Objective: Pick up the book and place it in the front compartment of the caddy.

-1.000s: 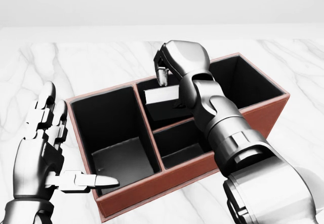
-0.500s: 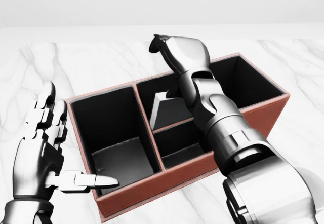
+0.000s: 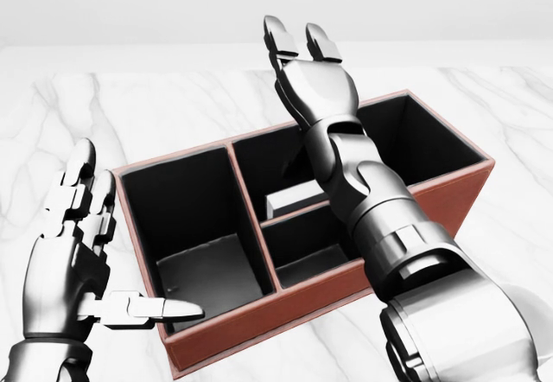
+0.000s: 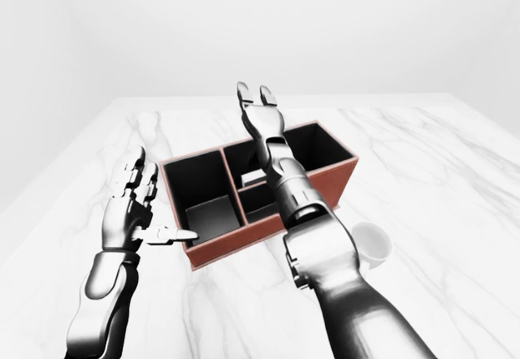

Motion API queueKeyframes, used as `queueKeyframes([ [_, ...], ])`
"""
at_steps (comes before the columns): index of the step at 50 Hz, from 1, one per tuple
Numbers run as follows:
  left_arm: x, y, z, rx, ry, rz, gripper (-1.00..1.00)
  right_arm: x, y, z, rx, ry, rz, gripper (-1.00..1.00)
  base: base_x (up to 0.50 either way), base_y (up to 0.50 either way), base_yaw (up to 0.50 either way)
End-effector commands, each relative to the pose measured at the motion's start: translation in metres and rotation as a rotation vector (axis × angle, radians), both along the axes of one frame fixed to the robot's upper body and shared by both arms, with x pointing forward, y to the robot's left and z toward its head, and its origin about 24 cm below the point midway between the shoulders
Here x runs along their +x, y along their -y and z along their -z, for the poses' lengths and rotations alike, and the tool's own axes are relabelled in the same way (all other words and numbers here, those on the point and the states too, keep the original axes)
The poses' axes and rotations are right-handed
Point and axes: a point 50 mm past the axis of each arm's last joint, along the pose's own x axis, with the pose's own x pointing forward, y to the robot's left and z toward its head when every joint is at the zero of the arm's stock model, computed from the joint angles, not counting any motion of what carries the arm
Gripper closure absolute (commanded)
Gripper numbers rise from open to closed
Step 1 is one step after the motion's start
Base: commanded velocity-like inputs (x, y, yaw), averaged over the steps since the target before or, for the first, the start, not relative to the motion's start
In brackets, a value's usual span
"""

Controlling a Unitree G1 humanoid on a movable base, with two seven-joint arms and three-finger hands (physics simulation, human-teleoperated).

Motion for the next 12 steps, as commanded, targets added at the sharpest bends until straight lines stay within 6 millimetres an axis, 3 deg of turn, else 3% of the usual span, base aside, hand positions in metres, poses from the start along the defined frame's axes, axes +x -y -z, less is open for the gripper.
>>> queueKeyframes([
  [1, 0.000, 0.000, 0.000, 0.000, -0.001, -0.001, -1.00, -0.001, -0.001, 0.000, 0.048, 0.001, -0.004, -1.00, 0.00, 0.00, 0.00],
  [12, 0.000, 0.000, 0.000, 0.000, 0.001, 0.000, -1.00, -0.007, -0.010, -0.029, 0.199, 0.048, -0.098, -1.00, 0.00, 0.00, 0.00],
])
